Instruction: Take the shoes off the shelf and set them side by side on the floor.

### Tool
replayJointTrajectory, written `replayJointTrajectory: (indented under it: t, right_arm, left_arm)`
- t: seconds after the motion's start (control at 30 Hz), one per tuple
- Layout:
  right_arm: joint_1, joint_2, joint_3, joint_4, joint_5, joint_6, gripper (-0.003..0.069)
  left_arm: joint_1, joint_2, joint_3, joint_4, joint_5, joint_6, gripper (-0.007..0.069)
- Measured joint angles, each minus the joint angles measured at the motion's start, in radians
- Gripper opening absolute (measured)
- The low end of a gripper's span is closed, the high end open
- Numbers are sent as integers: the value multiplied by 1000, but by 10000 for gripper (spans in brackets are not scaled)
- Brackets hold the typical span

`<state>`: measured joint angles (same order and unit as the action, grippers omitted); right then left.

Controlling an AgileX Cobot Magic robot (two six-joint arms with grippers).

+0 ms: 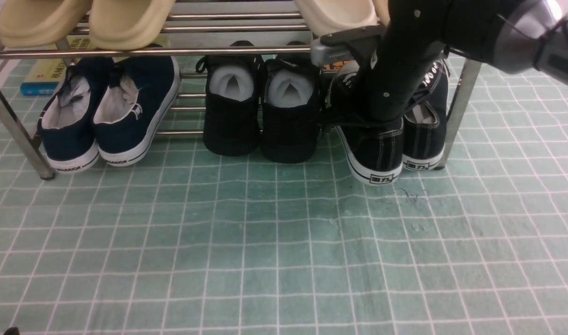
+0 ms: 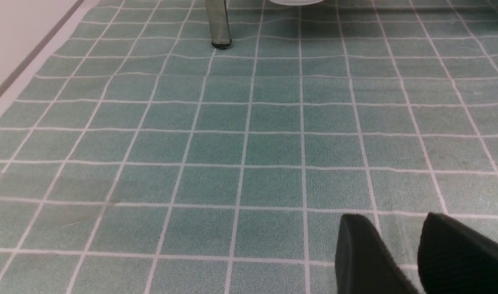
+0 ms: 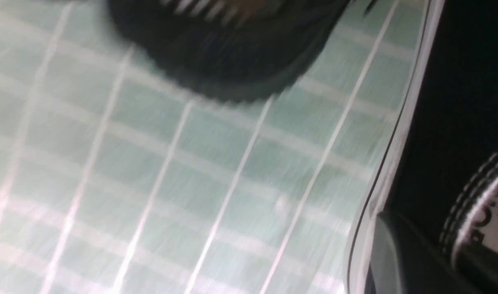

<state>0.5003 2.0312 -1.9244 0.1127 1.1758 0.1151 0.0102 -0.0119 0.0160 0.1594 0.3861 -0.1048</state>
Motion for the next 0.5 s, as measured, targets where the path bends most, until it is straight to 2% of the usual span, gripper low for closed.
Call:
replayJointTrajectory:
  t: [0.13,0.5]
  right_arm:
    - [1,-33,-19,41,83,0,10]
    - [29,-164,-24,34,90,2,10]
  left_arm:
    - [0,0,0,0,0,0,242]
    - [0,0,0,0,0,0,242]
